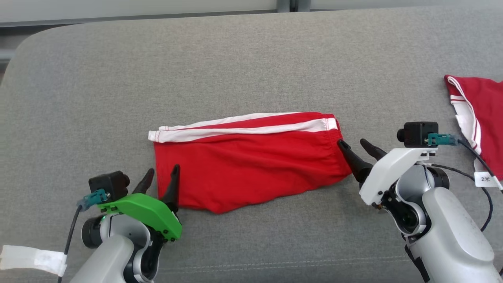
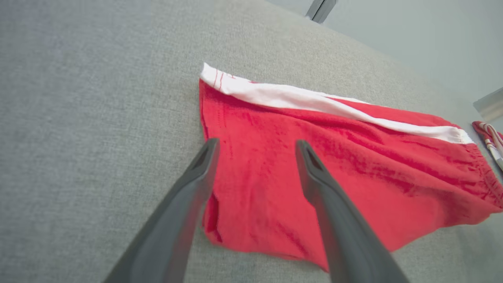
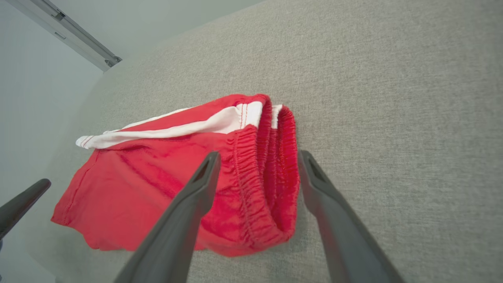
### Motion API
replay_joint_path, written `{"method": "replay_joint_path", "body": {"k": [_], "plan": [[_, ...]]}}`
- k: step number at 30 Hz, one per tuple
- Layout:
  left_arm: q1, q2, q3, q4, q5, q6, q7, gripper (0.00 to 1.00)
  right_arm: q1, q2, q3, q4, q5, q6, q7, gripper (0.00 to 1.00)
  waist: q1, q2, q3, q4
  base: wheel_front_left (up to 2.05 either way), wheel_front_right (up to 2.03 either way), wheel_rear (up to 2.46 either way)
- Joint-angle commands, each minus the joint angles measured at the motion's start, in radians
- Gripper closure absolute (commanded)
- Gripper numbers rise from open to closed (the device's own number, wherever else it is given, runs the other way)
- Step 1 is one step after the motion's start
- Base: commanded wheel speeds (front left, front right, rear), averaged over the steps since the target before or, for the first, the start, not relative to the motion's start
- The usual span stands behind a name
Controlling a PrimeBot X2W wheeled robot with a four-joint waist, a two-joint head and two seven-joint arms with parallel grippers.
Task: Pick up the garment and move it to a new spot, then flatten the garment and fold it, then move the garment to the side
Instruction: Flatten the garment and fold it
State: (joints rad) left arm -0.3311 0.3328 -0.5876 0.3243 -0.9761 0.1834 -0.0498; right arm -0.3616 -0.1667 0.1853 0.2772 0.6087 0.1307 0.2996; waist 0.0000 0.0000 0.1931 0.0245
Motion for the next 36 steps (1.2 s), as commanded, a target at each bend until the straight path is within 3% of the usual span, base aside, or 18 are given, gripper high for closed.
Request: {"method": "replay_joint_path", "body": {"k": [1, 9, 19, 26, 27, 28, 29, 30, 31, 36], "plan": [[-0.023, 0.013, -0.009, -0.001, 0.038, 0.000, -0.026, 0.00, -0.019, -0.002, 0.004, 0.021, -0.012, 0.000, 0.009, 0.00, 0.0000, 0.0000, -0.011, 0.028, 0.00, 0.00, 0.00], [-0.013, 0.028, -0.027, -0.051, 0.124, 0.033, -0.121, 0.00, -0.081, -0.021, -0.008, 0.142, -0.058, 0.000, 0.043, 0.00, 0.0000, 0.0000, -0.019, 0.106, 0.00, 0.00, 0.00], [0.055, 0.032, -0.004, -0.129, 0.111, 0.069, -0.157, 0.00, -0.113, -0.049, -0.062, 0.276, -0.127, 0.000, 0.037, 0.00, 0.0000, 0.0000, -0.007, 0.175, 0.00, 0.00, 0.00], [0.076, 0.033, -0.001, -0.160, 0.109, 0.082, -0.165, 0.00, -0.127, -0.024, -0.121, 0.367, -0.065, 0.000, 0.052, 0.00, 0.0000, 0.0000, 0.004, 0.209, 0.00, 0.00, 0.00], [0.077, 0.036, -0.001, -0.164, 0.109, 0.083, -0.164, 0.00, -0.129, -0.016, -0.123, 0.376, -0.034, 0.000, 0.057, 0.06, 0.0000, 0.0000, 0.006, 0.213, 0.00, 0.00, 0.00], [0.078, 0.037, -0.001, -0.166, 0.109, 0.085, -0.164, 0.00, -0.130, -0.017, -0.116, 0.376, -0.021, 0.000, 0.058, 0.52, 0.0000, 0.0000, 0.006, 0.213, 0.00, 0.00, 0.00], [0.079, 0.038, -0.001, -0.167, 0.108, 0.087, -0.163, 0.00, -0.132, -0.019, -0.112, 0.375, -0.010, 0.000, 0.059, 0.65, 0.0000, 0.0000, 0.006, 0.213, 0.00, 0.00, 0.00], [0.079, 0.039, -0.001, -0.167, 0.108, 0.088, -0.162, 0.00, -0.134, -0.020, -0.109, 0.373, 0.002, 0.000, 0.060, 0.89, 0.0000, 0.0000, 0.005, 0.212, 0.00, 0.00, 0.00], [0.080, 0.040, 0.000, -0.169, 0.108, 0.089, -0.161, 0.00, -0.137, -0.022, -0.103, 0.368, 0.017, 0.000, 0.063, 1.00, 0.0000, 0.0000, 0.004, 0.209, 0.00, 0.00, 0.00], [0.087, 0.048, 0.001, -0.173, 0.108, 0.093, -0.160, 0.00, -0.150, -0.049, -0.094, 0.351, 0.099, 0.000, 0.088, 1.00, 0.0000, 0.0000, -0.002, 0.188, 0.00, 0.00, 0.00]]}}
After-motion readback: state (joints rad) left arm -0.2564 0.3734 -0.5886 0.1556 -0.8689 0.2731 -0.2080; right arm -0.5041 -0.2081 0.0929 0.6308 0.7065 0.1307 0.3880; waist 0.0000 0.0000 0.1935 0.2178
